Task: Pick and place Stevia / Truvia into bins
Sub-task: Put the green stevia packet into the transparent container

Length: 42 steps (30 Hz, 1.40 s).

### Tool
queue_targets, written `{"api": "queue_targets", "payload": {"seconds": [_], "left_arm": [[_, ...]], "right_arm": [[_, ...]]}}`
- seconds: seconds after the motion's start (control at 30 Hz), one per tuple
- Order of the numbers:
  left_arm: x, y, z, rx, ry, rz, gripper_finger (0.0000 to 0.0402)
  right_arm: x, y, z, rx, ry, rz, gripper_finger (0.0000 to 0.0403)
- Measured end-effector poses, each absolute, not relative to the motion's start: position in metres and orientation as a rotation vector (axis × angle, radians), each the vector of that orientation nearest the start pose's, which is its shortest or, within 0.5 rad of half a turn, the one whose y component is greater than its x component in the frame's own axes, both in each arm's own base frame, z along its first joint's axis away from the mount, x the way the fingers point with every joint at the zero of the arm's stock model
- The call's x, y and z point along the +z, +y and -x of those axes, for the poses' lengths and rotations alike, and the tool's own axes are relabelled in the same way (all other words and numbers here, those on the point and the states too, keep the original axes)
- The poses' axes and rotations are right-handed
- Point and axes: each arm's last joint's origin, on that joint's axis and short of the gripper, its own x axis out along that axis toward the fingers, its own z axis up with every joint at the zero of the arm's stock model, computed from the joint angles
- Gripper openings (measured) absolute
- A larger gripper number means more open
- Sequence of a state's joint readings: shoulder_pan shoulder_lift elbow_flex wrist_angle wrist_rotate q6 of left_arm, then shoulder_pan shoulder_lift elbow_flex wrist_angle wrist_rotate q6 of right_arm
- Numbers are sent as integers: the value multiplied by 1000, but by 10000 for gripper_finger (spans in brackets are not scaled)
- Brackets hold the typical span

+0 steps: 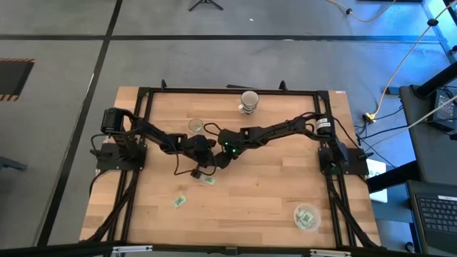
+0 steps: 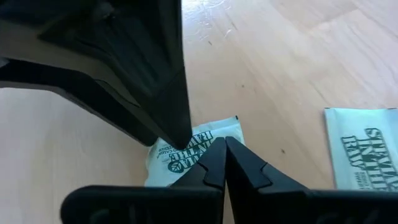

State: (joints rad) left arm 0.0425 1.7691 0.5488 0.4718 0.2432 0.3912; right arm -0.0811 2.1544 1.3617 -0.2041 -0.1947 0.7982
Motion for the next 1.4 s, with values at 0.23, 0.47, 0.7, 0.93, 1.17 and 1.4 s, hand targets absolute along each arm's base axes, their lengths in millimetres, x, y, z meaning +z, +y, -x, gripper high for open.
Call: {"api": "queue_targets", "payload": {"seconds": [0.23, 0.47, 0.7, 0.93, 1.17, 1.4], "left_arm": [[86, 5, -281, -311, 691, -278, 1], [87, 5, -282, -302, 679, -279, 1], [87, 5, -282, -291, 678, -270, 2], [97, 6, -282, -272, 666, -276, 21], [137, 7, -273, -188, 603, -225, 76], [189, 6, -251, -132, 477, -89, 94]], "right_arm": [[110, -25, -433, -268, 988, -883, 100], [109, -24, -433, -259, 991, -866, 69], [109, -24, -433, -239, 990, -833, 8], [112, -24, -433, -239, 984, -825, 3], [129, -28, -424, -358, 981, -744, 1], [190, -17, -393, -426, 1023, -698, 1]]}}
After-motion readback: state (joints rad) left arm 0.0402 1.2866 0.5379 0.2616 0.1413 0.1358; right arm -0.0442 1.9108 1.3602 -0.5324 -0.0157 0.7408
